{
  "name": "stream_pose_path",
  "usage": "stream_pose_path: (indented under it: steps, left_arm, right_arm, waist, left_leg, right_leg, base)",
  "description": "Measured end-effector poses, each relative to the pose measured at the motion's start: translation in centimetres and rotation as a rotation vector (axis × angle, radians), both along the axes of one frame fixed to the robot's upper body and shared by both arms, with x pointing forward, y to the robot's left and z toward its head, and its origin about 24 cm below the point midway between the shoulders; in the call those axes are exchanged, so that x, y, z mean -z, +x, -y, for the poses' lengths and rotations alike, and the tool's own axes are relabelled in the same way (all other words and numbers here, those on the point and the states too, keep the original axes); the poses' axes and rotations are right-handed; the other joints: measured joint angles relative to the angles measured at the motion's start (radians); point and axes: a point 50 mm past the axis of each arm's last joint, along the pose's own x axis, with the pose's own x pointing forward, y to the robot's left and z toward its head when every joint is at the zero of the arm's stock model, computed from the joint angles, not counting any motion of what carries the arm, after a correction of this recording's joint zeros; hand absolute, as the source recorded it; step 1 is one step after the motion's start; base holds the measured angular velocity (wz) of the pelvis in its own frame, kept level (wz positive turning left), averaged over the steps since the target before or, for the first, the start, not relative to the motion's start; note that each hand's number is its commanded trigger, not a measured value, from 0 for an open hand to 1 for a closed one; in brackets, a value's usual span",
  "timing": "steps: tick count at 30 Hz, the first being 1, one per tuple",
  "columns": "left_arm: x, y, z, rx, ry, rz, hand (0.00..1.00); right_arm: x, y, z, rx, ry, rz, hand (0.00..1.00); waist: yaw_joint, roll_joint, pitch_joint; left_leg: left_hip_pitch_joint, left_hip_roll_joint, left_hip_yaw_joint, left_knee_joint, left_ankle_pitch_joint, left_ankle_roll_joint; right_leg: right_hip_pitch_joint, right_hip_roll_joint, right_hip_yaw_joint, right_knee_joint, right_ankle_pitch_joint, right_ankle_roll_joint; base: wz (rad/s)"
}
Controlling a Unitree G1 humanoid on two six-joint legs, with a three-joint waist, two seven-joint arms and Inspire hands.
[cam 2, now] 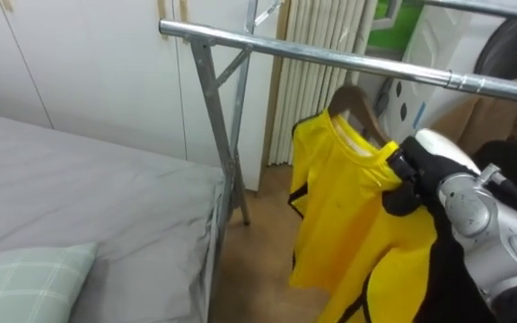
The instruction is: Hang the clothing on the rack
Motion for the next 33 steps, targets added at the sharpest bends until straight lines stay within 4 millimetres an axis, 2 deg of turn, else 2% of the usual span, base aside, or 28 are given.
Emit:
stream_pose_path:
  steps: [10, 21, 24, 30, 33]
  left_arm:
    - [0.0, 0.0, 0.0, 0.001, -0.014, -0.004, 0.00]
    - [0.0, 0.5, -0.1, 0.029, -0.020, -0.003, 0.00]
    - [0.0, 0.3, -0.1, 0.026, -0.023, -0.007, 0.00]
    - [0.0, 0.4, 0.0, 0.028, -0.024, -0.007, 0.00]
    - [0.0, 0.4, 0.0, 0.029, -0.024, -0.006, 0.00]
  right_arm:
    - [2.4, -1.0, 0.4, -0.026, -0.103, -0.157, 1.00]
    - [5.8, -2.6, -1.0, -0.126, -0.265, -0.305, 1.00]
    - [5.0, -2.1, -1.6, -0.157, -0.308, -0.262, 1.00]
    - [1.5, -0.6, -4.0, -0.241, -0.434, -0.001, 1.00]
    - [0.5, -0.4, -4.8, -0.259, -0.450, 0.106, 1.00]
  waist:
    - [-0.002, 0.000, -0.0003]
    - [0.005, -0.005, 0.0024]
    - [0.009, -0.007, 0.0020]
    - [0.000, -0.008, 0.0014]
    - [-0.002, -0.007, 0.0015]
  left_leg:
    - [-0.001, 0.000, -0.001, 0.000, 0.000, 0.000]
    - [0.003, -0.001, -0.001, -0.011, 0.001, -0.002]
    - [0.002, -0.001, -0.001, -0.011, 0.001, -0.002]
    - [-0.018, 0.000, 0.001, -0.008, 0.001, -0.002]
    - [-0.020, 0.000, 0.002, -0.008, 0.001, -0.002]
  right_leg:
    - [0.005, 0.000, 0.001, 0.005, 0.001, -0.001]
    - [0.000, 0.001, 0.007, 0.002, -0.003, 0.004]
    - [-0.002, 0.003, 0.020, 0.003, 0.003, 0.003]
    - [-0.031, 0.008, 0.036, 0.017, 0.008, 0.002]
    - [-0.031, 0.008, 0.036, 0.016, 0.008, 0.002]
  base:
    - [0.00]
    - [0.00]
    - [-0.15]
    - [-0.10]
    - [0.01]
